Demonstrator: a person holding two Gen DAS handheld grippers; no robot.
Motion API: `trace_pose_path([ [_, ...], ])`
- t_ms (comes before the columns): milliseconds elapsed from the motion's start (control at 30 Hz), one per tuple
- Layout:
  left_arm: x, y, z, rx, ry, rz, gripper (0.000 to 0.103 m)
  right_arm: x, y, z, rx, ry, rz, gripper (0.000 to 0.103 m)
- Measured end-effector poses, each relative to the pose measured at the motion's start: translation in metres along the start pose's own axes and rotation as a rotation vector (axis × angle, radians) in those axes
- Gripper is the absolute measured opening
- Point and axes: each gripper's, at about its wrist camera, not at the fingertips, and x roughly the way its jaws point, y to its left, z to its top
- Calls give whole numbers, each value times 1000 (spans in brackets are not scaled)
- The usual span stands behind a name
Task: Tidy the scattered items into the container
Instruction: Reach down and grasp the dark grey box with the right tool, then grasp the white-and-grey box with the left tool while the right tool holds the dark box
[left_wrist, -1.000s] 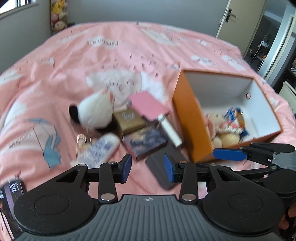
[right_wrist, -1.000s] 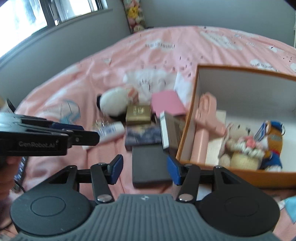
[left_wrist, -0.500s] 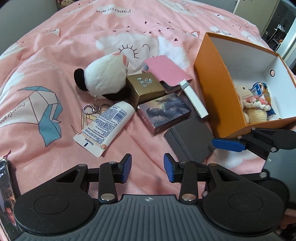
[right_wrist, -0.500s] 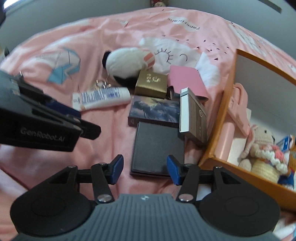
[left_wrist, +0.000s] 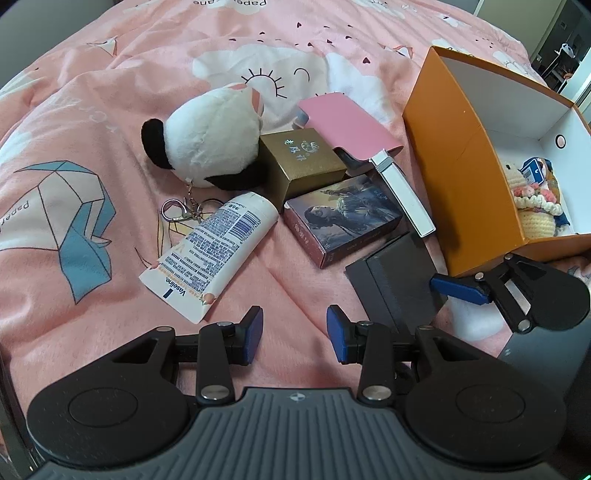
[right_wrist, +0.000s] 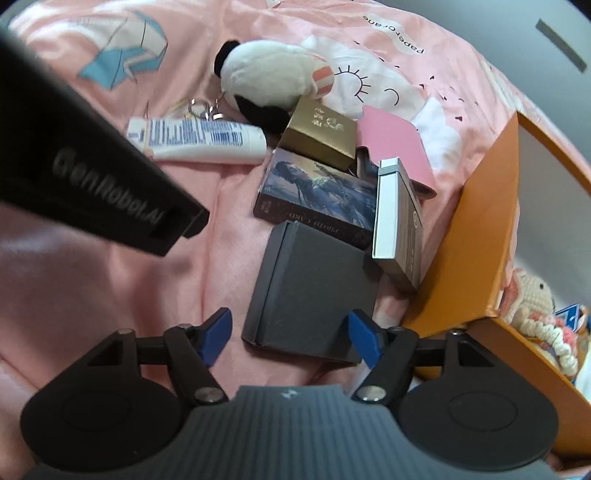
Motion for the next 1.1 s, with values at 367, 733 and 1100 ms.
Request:
trace_pose_path([
  [367,0,-2,-2,8,-8,9,43,2,8,-3,-23,-10,-98,69],
  [733,-12,-4,-7,22,-46,0,43,-39,-18,-7,102,-118,-26,44],
  [1100,-22,-8,-12,37,-67,-45,42,-57,-60,-18,432,-49,257,37],
])
